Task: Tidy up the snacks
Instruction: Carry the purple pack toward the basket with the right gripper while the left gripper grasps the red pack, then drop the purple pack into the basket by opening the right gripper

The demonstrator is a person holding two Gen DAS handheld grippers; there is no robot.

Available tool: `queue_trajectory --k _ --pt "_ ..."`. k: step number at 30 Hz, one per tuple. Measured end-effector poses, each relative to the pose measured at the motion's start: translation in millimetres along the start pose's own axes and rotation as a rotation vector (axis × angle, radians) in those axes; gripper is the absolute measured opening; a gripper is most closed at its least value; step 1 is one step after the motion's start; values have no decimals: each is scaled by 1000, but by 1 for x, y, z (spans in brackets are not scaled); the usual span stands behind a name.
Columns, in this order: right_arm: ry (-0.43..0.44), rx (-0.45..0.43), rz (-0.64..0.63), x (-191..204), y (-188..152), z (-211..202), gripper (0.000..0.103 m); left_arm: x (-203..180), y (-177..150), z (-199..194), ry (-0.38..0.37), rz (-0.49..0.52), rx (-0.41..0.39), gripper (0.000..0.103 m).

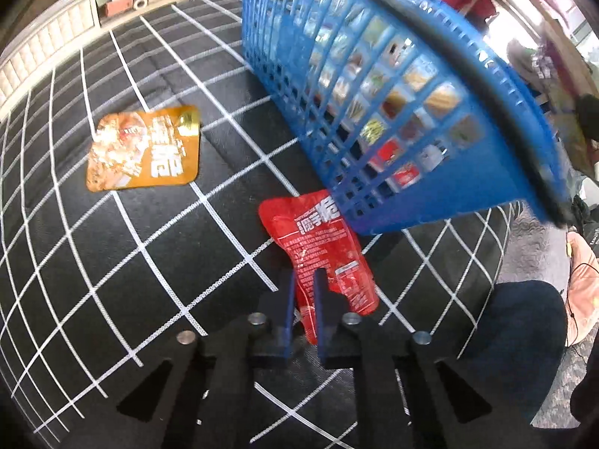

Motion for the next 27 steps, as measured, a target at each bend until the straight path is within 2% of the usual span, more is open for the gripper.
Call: queue_trajectory --k 4,11,17,25,27 --pt "-4 -17 -5 -2 5 -6 52 -11 0 -25 23 23 -70 0" --pt "-14 -43 -30 -2 18 -11 52 -28 5 -91 60 50 -196 0" --pt "-37 -52 -46 -4 28 -4 52 -25 19 -139 111 52 -271 0" --pt "-175 28 -53 -31 33 37 53 -46 46 -193 121 100 -374 0" --pt "-130 72 -21 -33 29 45 53 -54 53 -196 119 117 -384 0"
Point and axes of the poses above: each gripper's, at about its wrist camera, not at the fingertips, and z roughly the way its jaws point, x to its left, y to its top, the point moved 8 cm from there along z, roughly the way its jaws point, and after that the axes turned 10 degrees about -y, right-handed, at the moved point
